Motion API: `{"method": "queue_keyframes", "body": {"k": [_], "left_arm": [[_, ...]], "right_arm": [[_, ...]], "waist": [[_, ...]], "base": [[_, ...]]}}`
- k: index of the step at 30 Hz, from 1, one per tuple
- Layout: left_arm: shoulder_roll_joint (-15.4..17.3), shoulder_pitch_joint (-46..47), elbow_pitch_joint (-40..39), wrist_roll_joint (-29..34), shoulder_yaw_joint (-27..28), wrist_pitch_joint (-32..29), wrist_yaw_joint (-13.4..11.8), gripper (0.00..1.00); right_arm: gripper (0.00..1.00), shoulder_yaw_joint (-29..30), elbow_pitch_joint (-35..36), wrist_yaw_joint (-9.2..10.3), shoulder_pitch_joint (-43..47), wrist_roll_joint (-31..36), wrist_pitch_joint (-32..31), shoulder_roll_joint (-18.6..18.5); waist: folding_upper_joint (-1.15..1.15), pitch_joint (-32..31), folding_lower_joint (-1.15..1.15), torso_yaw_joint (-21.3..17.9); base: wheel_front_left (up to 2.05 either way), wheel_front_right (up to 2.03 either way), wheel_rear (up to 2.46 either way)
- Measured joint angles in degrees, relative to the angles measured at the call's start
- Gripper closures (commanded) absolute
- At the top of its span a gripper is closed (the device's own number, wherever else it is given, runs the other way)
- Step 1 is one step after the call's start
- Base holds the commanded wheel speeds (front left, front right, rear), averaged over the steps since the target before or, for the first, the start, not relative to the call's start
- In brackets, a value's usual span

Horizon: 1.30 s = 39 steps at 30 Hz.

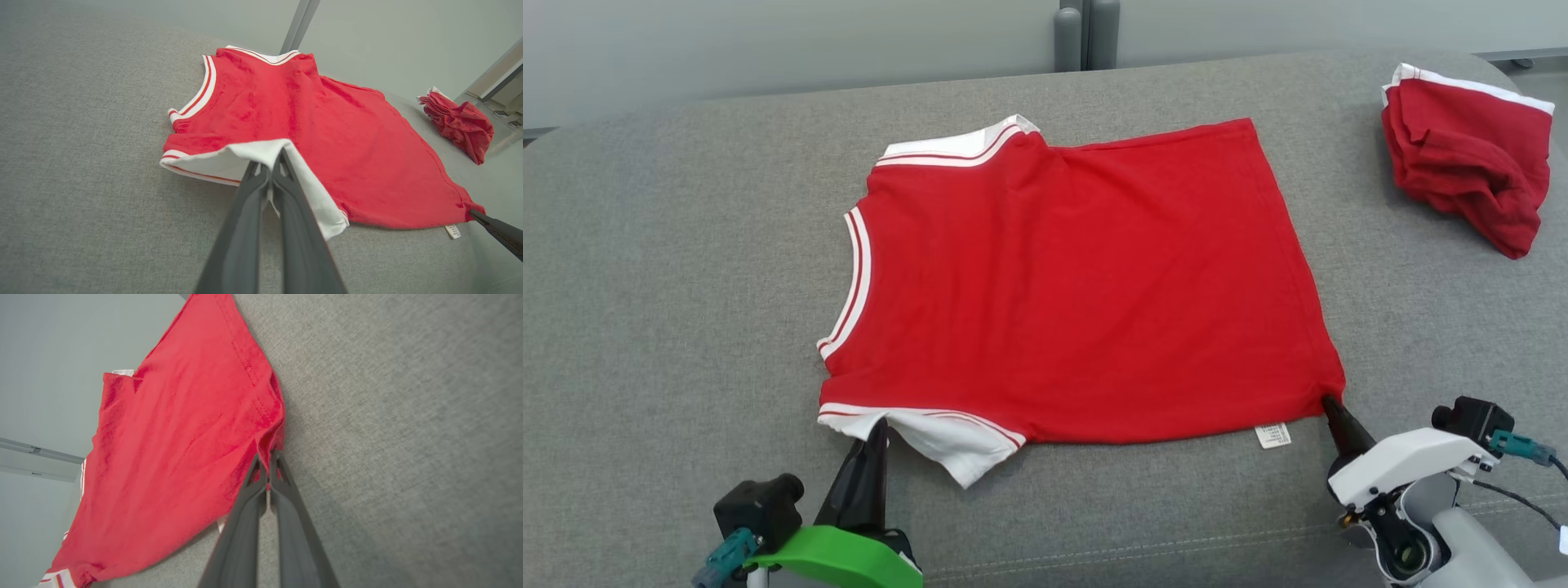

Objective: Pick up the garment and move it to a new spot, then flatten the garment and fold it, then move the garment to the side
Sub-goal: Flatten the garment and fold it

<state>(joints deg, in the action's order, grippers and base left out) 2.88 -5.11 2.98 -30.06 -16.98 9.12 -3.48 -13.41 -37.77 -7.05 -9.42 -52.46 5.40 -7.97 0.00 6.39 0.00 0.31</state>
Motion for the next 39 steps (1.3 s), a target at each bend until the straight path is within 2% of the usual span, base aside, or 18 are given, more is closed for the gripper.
{"method": "queue_keyframes", "body": {"k": [12, 20, 29, 36, 39], "left_arm": [[0.0, 7.3, -0.5, -0.5, 0.5, 0.1, 0.5, 1.00], [-0.1, 16.5, 3.4, 0.4, 1.6, -0.5, 0.4, 1.00], [-0.1, 26.0, 12.0, 1.6, 2.7, -2.2, -0.2, 1.00], [-0.3, 32.2, 19.8, 2.6, 2.6, -2.7, -0.2, 1.00], [-0.4, 33.5, 22.5, 2.6, 2.8, -2.5, -0.2, 1.00]], "right_arm": [[1.00, 0.2, 3.9, 0.00, -5.8, -2.6, -4.7, -2.7], [1.00, 0.8, 4.2, 0.24, -12.5, -3.4, -9.0, -4.0], [1.00, 0.5, 2.1, 4.13, -22.2, -3.1, -13.8, -4.6], [1.00, -0.9, -1.2, 6.20, -26.3, -2.1, -16.5, -4.5], [1.00, -1.4, -2.4, 6.22, -27.0, -1.1, -16.5, -4.5]], "waist": [[0.00, 1.0, 0.00, -0.6], [0.00, 3.6, 0.00, -0.7], [0.00, 8.0, 0.00, -1.1], [0.00, 11.9, 0.00, -1.5], [0.00, 12.7, 0.00, -1.5]], "base": [[0.00, 0.00, 0.00], [0.00, 0.00, 0.00], [0.00, 0.00, 0.00], [0.00, 0.00, 0.00], [0.00, 0.00, 0.00]]}}
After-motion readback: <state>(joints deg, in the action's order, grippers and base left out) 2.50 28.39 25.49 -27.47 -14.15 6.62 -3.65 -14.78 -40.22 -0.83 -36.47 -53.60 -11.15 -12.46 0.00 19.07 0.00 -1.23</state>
